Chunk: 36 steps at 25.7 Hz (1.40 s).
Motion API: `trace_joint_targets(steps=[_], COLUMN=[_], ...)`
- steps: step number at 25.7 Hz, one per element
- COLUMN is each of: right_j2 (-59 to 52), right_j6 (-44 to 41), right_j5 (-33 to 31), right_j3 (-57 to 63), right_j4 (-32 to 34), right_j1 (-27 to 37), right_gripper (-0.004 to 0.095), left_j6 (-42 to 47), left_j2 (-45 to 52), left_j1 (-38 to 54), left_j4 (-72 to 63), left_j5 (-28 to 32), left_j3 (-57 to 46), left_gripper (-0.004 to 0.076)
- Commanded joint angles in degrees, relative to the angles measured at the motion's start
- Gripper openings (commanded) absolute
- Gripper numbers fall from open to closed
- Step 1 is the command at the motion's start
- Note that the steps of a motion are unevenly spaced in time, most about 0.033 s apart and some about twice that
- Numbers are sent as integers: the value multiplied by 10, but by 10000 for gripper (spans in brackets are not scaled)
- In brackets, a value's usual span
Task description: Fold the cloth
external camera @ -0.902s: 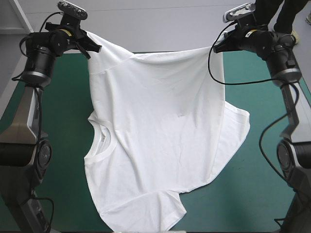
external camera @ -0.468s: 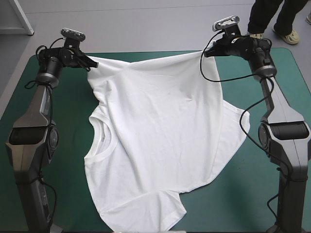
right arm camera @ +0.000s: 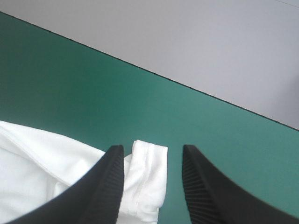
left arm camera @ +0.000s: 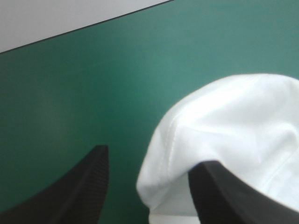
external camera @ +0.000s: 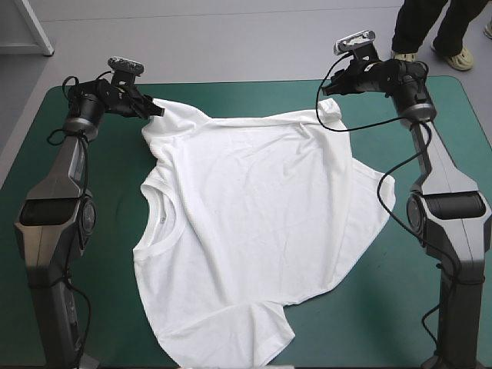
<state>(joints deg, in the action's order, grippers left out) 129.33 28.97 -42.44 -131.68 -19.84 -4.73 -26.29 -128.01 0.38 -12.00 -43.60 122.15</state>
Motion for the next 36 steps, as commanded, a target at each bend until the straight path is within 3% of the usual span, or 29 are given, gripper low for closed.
trace_joint_targets(steps=[1,10,20,28,31,36], right_j2=[-54,-177,-416,-617,-657,-688], right_j6=[-17,-18,-55,-97,-123,-113], right_j5=[9,-14,-117,-192,-252,-251], right_j3=[-40,-49,-42,94,166,296], right_j4=[19,23,48,85,76,14], right_j1=[6,6,6,6,6,6], right_gripper=[412,409,404,404,404,404], left_j6=[4,2,23,27,27,26], left_j2=[69,177,325,542,620,723], left_j1=[-2,-1,-1,-1,-1,-1], left_j4=[-16,-11,-53,-94,-93,-91], left_j5=[19,-56,-252,-243,-213,-170], left_j3=[16,16,7,-173,-273,-417], left_gripper=[443,398,391,382,382,381])
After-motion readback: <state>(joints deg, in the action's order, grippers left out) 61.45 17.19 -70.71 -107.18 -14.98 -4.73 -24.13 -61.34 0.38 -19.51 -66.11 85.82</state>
